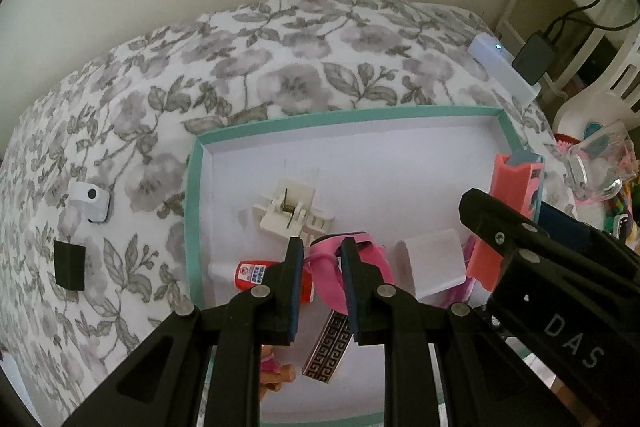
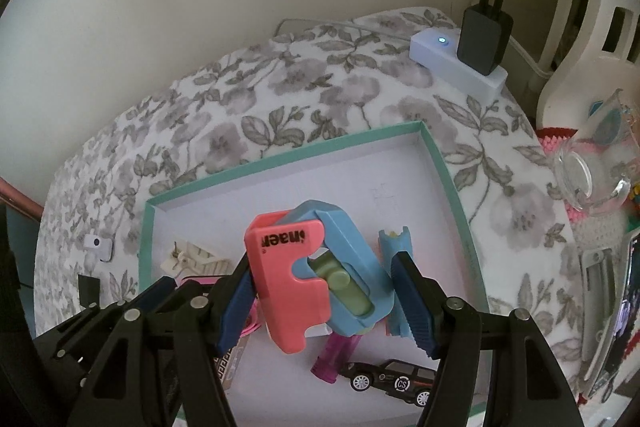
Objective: Organize rigid objects
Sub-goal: 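Lower the watch band and case into the tray and open both tools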
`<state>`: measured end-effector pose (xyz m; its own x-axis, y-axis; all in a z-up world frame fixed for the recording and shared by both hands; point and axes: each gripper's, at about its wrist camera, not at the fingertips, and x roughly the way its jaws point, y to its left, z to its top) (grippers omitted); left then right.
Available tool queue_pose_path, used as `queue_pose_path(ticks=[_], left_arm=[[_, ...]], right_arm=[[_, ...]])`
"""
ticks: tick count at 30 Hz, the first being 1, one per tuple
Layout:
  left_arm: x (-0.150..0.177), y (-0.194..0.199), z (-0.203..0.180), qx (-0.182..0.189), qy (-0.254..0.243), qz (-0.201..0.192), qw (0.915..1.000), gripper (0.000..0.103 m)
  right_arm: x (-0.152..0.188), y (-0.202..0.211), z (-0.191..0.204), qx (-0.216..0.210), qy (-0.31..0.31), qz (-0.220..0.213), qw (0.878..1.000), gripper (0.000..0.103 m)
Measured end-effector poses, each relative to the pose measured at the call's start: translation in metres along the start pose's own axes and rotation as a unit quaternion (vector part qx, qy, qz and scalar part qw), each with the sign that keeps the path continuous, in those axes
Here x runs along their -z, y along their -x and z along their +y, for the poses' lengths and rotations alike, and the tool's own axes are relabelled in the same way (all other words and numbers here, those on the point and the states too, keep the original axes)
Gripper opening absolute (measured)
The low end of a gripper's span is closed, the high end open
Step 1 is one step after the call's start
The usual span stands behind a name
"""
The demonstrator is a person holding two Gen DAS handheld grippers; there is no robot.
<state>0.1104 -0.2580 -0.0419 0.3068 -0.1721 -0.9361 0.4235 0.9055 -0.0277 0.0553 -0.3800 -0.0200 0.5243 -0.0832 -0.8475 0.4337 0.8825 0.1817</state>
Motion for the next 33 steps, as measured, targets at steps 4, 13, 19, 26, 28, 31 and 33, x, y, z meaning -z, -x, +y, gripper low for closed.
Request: queue_pose_path(ticks=[4, 13, 19, 26, 28, 31, 33], left_arm=[[-0.001, 0.001, 0.0, -0.003, 0.0, -0.002, 1.0, 0.021], [-0.003, 0.011, 0.005, -0.004, 0.003, -0.007, 1.0, 0.044], [-0.006, 0.02, 0.009, -0.017, 0.002, -0.02, 0.9997, 0.058], [-0.009, 0.029, 0.024, -0.02, 0.021, -0.033, 0.999, 0.059], [-0.01, 0.031, 0.03, -0.027, 0.03, -0.037, 0.9985, 0.059], [-0.011, 0.033, 0.042, -0.039, 0.047, -0.041, 0.9973, 0.06], [-0.012, 0.033, 0.053, -0.046, 0.063, -0.042, 0.9961, 0.06]], right_arm=[[0.0, 0.0, 0.002, 0.001, 0.003, -0.001, 1.0, 0.07], [-0.002, 0.002, 0.001, 0.002, 0.003, -0.006, 1.0, 0.07], [-0.004, 0.009, 0.001, 0.003, 0.006, -0.02, 1.0, 0.073], [-0.008, 0.021, 0.007, 0.004, 0.016, -0.039, 0.999, 0.075], [-0.009, 0.024, 0.01, 0.005, 0.02, -0.043, 0.999, 0.075], [-0.009, 0.024, 0.013, 0.006, 0.026, -0.044, 0.999, 0.075], [-0.008, 0.022, 0.016, 0.007, 0.031, -0.042, 0.999, 0.075]])
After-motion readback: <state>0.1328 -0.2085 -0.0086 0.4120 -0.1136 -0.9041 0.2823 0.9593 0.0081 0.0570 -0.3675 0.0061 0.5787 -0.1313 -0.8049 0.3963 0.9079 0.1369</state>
